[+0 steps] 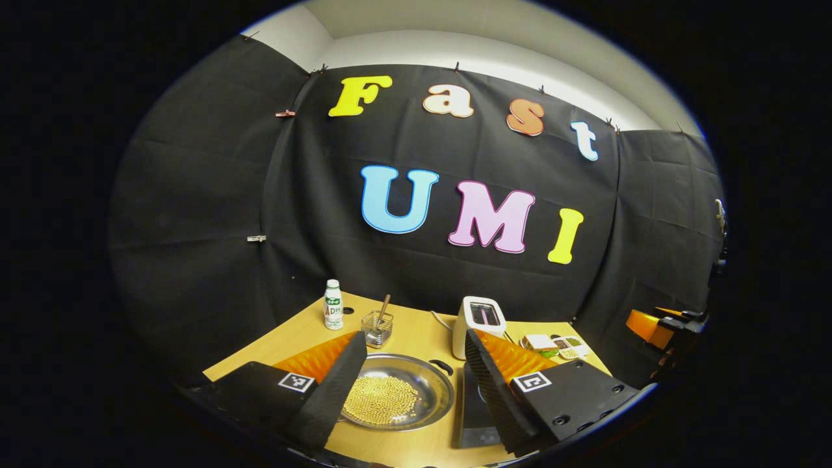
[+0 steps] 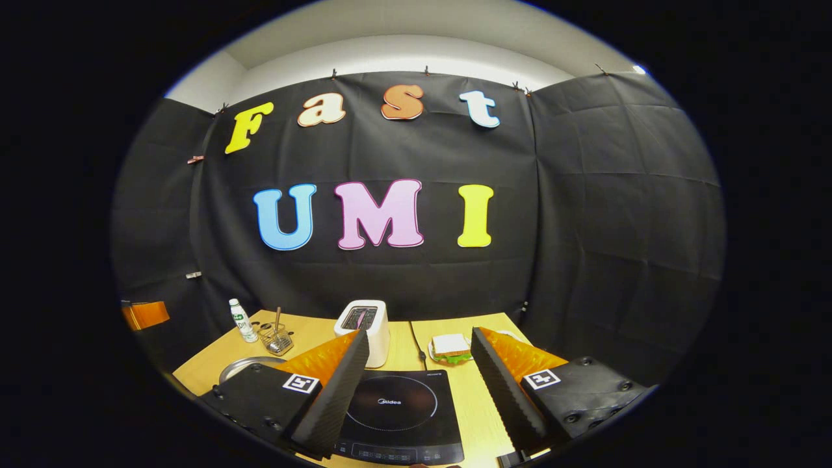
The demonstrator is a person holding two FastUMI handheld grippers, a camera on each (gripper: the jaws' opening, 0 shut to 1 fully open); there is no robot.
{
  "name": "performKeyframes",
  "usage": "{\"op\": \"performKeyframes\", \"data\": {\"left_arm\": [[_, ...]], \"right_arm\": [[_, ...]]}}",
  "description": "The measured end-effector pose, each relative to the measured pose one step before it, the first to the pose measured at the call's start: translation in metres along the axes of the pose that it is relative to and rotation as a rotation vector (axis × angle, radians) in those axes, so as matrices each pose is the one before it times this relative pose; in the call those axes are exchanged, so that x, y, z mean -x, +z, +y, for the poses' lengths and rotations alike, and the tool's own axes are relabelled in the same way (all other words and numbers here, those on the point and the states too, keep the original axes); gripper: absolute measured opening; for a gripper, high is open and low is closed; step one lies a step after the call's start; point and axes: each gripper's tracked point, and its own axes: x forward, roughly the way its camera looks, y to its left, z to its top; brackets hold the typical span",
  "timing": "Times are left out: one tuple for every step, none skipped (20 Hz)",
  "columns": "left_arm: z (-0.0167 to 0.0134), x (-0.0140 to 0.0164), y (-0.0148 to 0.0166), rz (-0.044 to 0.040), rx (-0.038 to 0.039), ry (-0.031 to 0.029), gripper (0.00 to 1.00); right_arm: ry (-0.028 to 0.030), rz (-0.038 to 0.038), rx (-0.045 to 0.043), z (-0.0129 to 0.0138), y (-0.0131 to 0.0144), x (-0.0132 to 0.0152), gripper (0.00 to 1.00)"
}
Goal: First push the handle of the pot to place it horizontally, then grasp the pot with both hands and set it on the induction cooktop.
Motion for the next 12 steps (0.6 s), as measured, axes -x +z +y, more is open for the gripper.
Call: {"op": "performKeyframes", "data": {"left_arm": [[0.00356, 0.00086, -0.00160, 0.00521, 0.00392, 0.00100, 0.95], [0.00453, 0.00126, -0.00214, 0.00654, 0.00393, 0.00383, 0.95], [0.00373, 0.00082, -0.00238, 0.00547, 0.00356, 0.00274, 0.95], [0.00378, 0.00073, -0.00142, 0.00394, 0.00242, 0.00297, 0.95], [0.00296, 0.00084, -0.00180, 0.00471, -0.00039, 0.00367, 0.95], [0.00273, 0.00047, -0.00182, 0.00443, -0.00140, 0.00314, 0.95], [0.00231, -0.00067, -0.00230, 0.00502, -0.00060, 0.00167, 0.95], [0.00169, -0.00070, -0.00105, 0.00481, 0.00051, -0.00042, 0.95], [0.00055, -0.00035, -0.00192, 0.00587, 0.00202, -0.00289, 0.95], [0.00005, -0.00089, -0.00129, 0.00341, 0.00088, -0.00371, 0.95], [0.00023, -0.00089, -0.00113, 0.00192, -0.00136, -0.00300, 0.95], [0.00054, -0.00074, -0.00035, 0.00254, -0.00239, -0.00196, 0.95]], "right_arm": [[0.00341, 0.00092, 0.00425, 0.00353, -0.00045, 0.00038, 0.98], [0.00693, -0.00022, 0.00302, 0.00449, 0.00048, -0.00026, 0.98], [0.00499, -0.00066, 0.00406, 0.00388, -0.00042, 0.00071, 0.98], [0.00342, -0.00033, 0.00512, 0.00231, -0.00012, -0.00022, 0.98], [0.00217, -0.00111, 0.00340, 0.00242, -0.00010, 0.00055, 0.98], [0.00002, 0.00026, 0.00031, 0.00179, -0.00047, 0.00069, 0.98], [0.00068, 0.00085, -0.00258, 0.00073, -0.00120, 0.00103, 0.98], [0.00117, -0.00265, -0.00411, 0.00205, -0.00058, 0.00007, 0.98], [-0.00222, -0.00547, -0.00023, 0.00035, -0.00009, 0.00159, 0.98], [-0.00416, -0.00453, 0.00263, -0.00060, -0.00092, 0.00038, 0.98], [-0.00459, -0.00381, 0.00168, -0.00055, -0.00036, 0.00067, 1.00], [0.00006, -0.00013, -0.00133, 0.00067, -0.00054, 0.00015, 0.98]]}}
